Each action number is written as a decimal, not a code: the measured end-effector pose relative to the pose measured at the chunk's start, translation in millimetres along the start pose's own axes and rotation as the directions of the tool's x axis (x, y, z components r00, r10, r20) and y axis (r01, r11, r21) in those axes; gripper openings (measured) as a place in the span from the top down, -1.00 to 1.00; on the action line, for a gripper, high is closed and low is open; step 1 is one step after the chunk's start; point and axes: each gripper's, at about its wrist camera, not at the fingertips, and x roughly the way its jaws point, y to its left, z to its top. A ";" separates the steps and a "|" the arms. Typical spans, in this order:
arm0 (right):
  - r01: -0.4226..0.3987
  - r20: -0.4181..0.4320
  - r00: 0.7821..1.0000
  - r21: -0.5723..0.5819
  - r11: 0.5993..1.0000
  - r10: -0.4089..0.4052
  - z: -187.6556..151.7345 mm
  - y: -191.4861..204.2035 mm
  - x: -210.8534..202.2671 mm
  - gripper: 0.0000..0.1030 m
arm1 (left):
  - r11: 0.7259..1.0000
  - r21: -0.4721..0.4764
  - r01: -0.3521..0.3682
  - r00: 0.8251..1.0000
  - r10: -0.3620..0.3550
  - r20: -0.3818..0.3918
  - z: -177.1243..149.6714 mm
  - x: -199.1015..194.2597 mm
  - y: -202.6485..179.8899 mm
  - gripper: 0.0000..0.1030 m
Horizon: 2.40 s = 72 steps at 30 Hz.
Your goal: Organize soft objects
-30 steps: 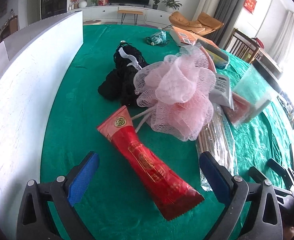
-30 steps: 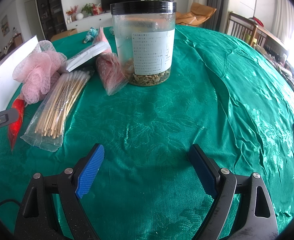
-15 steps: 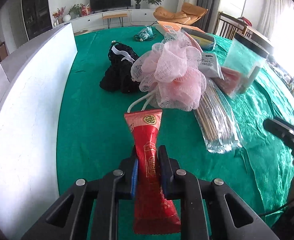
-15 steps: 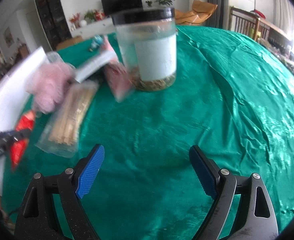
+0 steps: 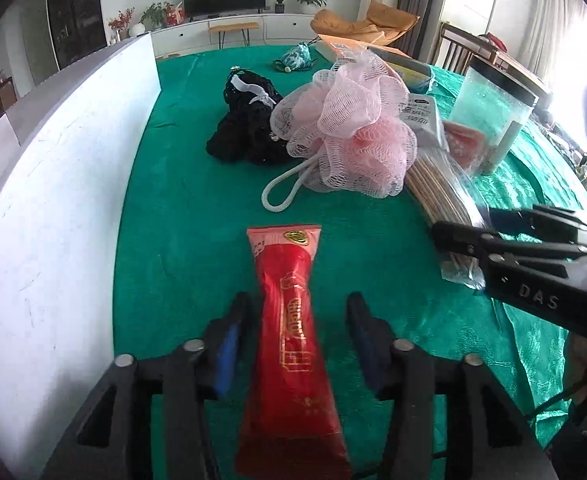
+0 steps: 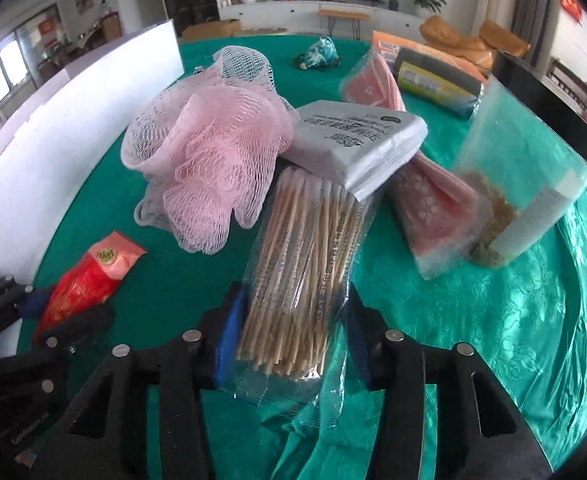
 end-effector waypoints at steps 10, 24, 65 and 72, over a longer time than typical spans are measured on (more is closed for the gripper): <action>0.013 0.020 1.000 0.197 0.980 -0.017 -75.5 -96.0 -65.2 0.25 | 0.997 0.074 -0.033 0.999 0.033 0.006 -4.4 5.9 -17.9 -0.59; 0.110 0.027 0.991 0.394 0.913 -0.131 -24.1 -235.5 -34.4 0.31 | 1.000 0.012 -0.007 1.000 0.007 0.029 8.9 -5.4 -1.5 0.71; -0.404 0.165 0.889 -0.162 0.901 0.428 29.2 127.9 -108.8 -0.42 | 0.918 -0.353 -0.182 0.938 0.270 0.218 -23.0 -154.5 184.6 -0.99; -0.015 0.152 0.988 -0.041 0.999 0.021 -37.5 5.5 -69.9 -0.44 | 0.996 -0.078 0.047 0.970 -0.027 0.240 5.1 -121.8 55.9 -1.00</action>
